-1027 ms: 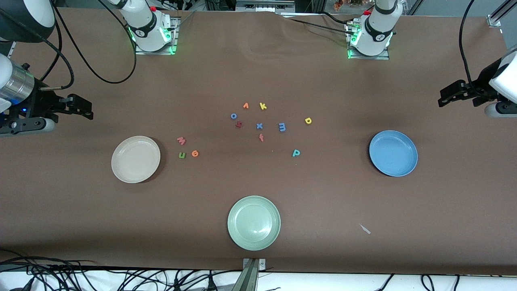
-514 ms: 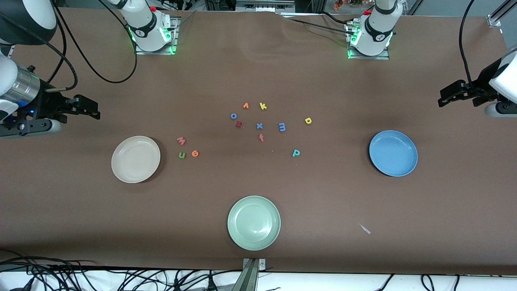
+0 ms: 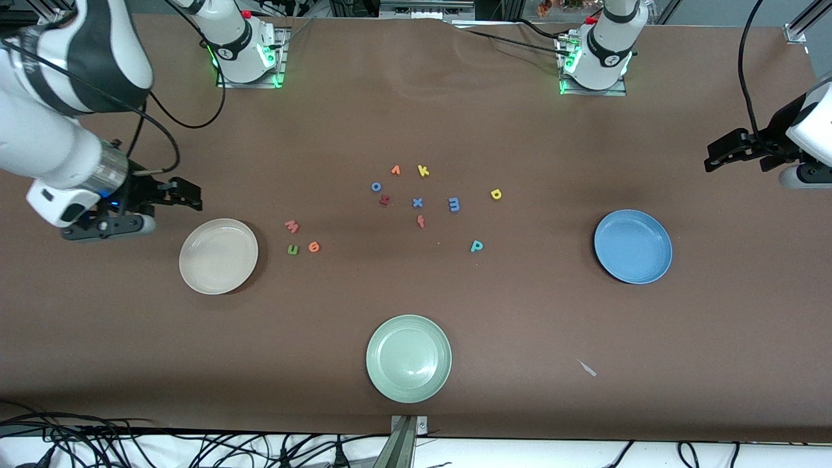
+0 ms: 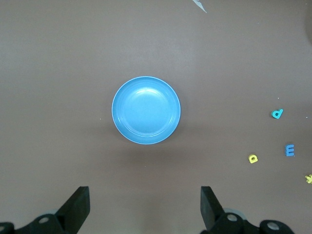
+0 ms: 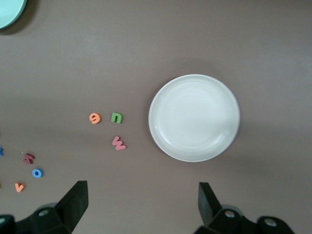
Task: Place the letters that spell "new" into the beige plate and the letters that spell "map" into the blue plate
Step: 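Move the right gripper over the pink letter m beside the white plate, then grasp the pink m with the right gripper while the left gripper reaches the blue E, then lift the pink m toward the white plate while the left gripper grasps the blue E, then release the pink m on the white plate while the left gripper carries the E, then release the blue E on the blue plate while the right gripper reaches the green n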
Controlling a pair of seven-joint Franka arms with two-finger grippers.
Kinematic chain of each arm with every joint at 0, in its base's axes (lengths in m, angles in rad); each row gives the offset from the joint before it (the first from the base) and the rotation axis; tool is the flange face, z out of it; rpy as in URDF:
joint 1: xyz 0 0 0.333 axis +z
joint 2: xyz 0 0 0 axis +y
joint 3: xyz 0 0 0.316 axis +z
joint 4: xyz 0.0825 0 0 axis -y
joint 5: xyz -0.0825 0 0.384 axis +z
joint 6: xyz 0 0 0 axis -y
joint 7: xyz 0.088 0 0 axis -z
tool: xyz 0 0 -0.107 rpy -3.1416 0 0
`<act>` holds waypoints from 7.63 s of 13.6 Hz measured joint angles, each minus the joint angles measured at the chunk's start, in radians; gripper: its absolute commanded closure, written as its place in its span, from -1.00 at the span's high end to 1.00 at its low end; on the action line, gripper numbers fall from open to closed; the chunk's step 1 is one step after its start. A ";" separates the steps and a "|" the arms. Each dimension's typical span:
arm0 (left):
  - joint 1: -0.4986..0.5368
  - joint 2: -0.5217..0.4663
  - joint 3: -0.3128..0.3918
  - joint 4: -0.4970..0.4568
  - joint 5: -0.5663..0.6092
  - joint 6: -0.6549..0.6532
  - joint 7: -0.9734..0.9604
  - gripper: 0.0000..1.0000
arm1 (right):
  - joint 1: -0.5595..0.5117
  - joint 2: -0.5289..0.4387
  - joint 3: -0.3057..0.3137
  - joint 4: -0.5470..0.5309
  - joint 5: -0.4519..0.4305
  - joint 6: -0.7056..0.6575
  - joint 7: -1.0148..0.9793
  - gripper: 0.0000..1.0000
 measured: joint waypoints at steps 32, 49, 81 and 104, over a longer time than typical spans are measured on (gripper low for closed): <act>-0.056 0.119 -0.081 -0.010 -0.001 0.014 -0.186 1.00 | 0.186 0.260 0.012 -0.453 -0.067 0.693 0.462 0.74; -0.562 0.449 -0.117 -0.256 -0.057 0.760 -0.831 1.00 | 0.187 0.278 0.010 -0.460 -0.070 0.732 0.463 0.32; -0.508 0.562 -0.098 -0.064 -0.057 0.414 -0.598 -0.92 | 0.187 0.264 0.005 -0.336 -0.088 0.565 0.461 -0.16; -0.004 0.544 -0.167 -0.061 0.119 0.247 0.029 1.00 | 0.310 0.336 -0.156 -0.145 -0.102 0.455 0.393 0.49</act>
